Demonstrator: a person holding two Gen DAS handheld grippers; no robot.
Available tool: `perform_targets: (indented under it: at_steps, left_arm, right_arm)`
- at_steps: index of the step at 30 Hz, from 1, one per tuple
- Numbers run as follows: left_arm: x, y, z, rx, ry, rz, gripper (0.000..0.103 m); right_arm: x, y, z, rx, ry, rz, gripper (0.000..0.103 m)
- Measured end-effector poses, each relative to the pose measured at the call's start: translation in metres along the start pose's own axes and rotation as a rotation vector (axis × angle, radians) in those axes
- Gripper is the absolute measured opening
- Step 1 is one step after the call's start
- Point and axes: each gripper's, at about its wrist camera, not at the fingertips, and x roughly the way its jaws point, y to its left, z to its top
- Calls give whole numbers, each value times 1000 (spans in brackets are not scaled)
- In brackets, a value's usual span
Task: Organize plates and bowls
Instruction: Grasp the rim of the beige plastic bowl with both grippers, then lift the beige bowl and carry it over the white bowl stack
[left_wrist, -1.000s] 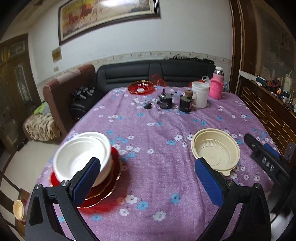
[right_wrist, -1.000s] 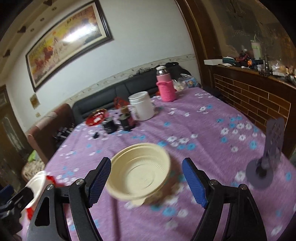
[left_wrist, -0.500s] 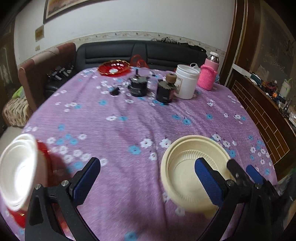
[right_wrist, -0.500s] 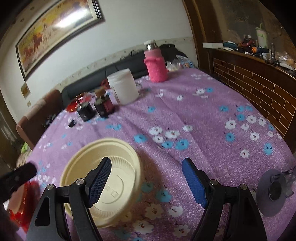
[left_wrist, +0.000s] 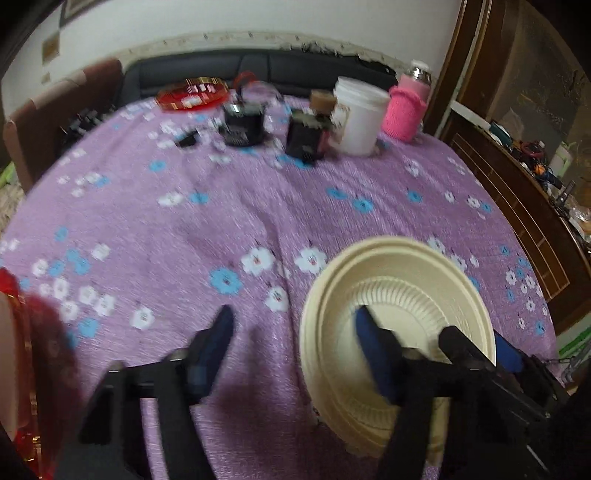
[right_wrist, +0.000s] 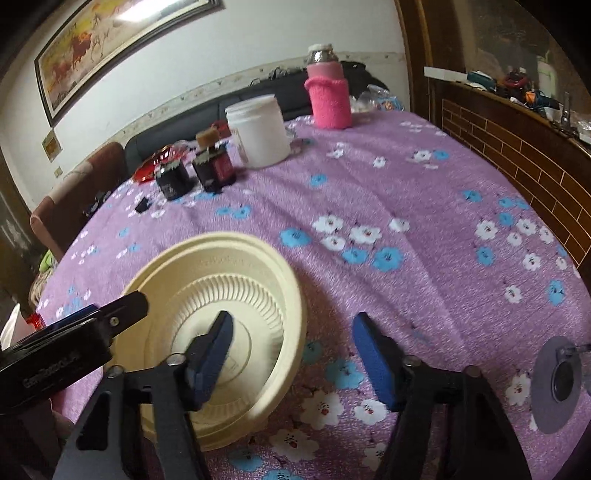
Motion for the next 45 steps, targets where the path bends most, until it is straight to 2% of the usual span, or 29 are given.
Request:
perform_targets:
  at_steps: [1,4,6,8,12,16,17,18,19,21,26,35,41,45]
  left_arm:
    - [6,1,0,-5,26,-16,44]
    - [12,4,-2,-21,50,-27,43]
    - [12,6,-3,-26,49,-29,43]
    - [11,6,-4,-24,46,-28,43]
    - [6,7,-4,-17,30,-4,43]
    - [-1,7,-3,-3,-5,18,42]
    - [-4,6,-3,5,-16,21,36]
    - [-6,3,-3,21,-26,8,23]
    - [-8,2,-3,32,-27,1,19]
    - [-13,-6,-5,75,-64,27,19]
    - [-25,-12,-5,101,-126,48,17]
    - [-27,-9,-3,88,-128,41,17]
    - [-35,-5,-5,48,-144,36,17]
    - [-35,-10,-12,69,-176,61,18]
  right_arm:
    - [3,1,-1,-6,10,-9,60]
    - [11,1,-3,-3,39,-17,42]
    - [13,0,-4,3,54,3,25]
    - [14,1,-5,-1,59,22,18]
    - [13,3,-7,13,86,118,16]
    - [15,5,-9,23,107,168,16]
    - [15,6,-9,20,106,166,16]
    - [14,6,-9,20,106,166,16]
    - [14,6,-9,22,107,171,16]
    - [15,8,-10,22,108,166,16]
    - [14,9,-9,19,104,172,16]
    - [10,11,-9,12,83,174,16]
    - [-2,14,-6,-5,13,169,16]
    - [-14,20,-6,-47,-59,130,16]
